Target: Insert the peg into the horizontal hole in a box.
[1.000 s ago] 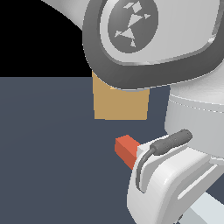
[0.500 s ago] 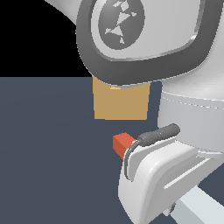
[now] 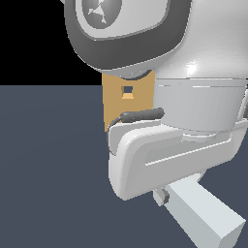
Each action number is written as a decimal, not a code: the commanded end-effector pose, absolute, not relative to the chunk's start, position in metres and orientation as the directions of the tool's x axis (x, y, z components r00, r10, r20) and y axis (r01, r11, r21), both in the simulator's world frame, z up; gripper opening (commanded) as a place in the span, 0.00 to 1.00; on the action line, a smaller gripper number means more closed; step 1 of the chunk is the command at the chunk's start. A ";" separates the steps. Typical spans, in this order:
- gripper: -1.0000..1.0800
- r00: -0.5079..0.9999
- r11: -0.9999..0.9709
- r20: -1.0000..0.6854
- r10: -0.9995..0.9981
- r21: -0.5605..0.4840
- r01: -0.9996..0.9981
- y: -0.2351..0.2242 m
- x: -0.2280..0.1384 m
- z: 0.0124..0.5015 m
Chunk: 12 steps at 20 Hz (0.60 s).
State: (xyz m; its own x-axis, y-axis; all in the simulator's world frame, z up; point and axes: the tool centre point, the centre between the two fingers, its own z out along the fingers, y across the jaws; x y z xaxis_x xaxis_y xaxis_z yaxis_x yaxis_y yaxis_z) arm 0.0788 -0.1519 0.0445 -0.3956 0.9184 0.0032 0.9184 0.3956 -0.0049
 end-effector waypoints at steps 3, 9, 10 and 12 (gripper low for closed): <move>0.00 -0.338 0.338 0.001 0.941 0.000 0.941 -0.132 0.065 0.064; 0.00 -0.238 0.238 0.001 0.971 0.000 0.971 -0.098 0.042 0.091; 0.00 -0.221 0.221 0.001 0.975 0.000 0.975 -0.092 0.039 0.095; 0.00 -0.186 0.186 0.001 0.983 0.000 0.983 -0.079 0.032 0.105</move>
